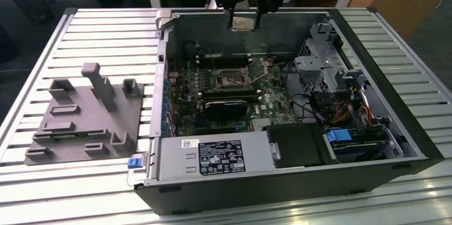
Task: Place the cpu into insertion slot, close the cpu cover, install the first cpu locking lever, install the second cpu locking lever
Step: 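Place the cpu into insertion slot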
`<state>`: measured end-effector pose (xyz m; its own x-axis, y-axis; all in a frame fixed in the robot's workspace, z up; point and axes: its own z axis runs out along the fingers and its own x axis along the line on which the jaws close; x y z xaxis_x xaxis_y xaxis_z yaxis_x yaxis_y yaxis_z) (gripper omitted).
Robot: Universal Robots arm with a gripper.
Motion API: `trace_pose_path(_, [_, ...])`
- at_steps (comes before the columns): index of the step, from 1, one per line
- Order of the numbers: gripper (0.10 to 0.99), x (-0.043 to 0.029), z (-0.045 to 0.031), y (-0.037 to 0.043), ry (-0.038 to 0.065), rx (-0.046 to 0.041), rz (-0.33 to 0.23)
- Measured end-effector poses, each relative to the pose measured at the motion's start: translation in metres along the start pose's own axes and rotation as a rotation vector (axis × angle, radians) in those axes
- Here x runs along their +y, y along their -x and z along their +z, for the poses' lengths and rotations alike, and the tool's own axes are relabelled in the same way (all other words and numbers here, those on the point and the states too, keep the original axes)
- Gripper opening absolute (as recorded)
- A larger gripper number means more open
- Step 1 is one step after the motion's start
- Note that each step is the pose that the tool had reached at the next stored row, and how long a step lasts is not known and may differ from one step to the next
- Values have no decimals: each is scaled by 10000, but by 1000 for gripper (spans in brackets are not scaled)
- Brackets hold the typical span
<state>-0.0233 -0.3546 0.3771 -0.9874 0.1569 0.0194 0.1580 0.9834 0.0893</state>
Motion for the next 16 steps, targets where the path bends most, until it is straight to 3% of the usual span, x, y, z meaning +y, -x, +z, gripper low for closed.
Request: trace_pose_path(16, [541,5,3,-1,9,-38,422])
